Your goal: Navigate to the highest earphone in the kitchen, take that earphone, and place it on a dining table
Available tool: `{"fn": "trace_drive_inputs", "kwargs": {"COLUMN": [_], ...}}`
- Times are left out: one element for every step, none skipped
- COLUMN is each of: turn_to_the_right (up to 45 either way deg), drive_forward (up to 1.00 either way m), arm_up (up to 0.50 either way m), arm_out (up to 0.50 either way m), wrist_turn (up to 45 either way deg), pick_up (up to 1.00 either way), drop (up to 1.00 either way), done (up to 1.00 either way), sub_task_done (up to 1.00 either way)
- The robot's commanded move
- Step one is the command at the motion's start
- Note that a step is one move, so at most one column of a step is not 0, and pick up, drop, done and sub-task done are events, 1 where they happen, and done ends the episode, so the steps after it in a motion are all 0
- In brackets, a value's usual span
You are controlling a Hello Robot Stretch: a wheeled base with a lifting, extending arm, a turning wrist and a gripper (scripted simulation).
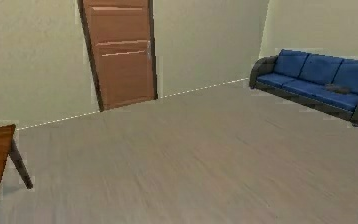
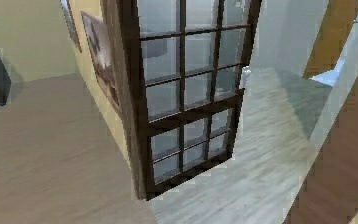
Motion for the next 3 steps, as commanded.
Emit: {"fn": "trace_drive_inputs", "kwargs": {"turn_to_the_right": [0.0, -27.0, 0.0], "drive_forward": [0.10, 0.00, 1.00], "arm_up": [0.00, 0.00, 0.00], "arm_out": [0.00, 0.00, 0.00], "wrist_turn": [0.0, 0.0, 0.0], "pick_up": [0.00, 0.00, 0.00], "drop": [0.00, 0.00, 0.00], "done": [0.00, 0.00, 0.00], "sub_task_done": [0.00, 0.00, 0.00]}}
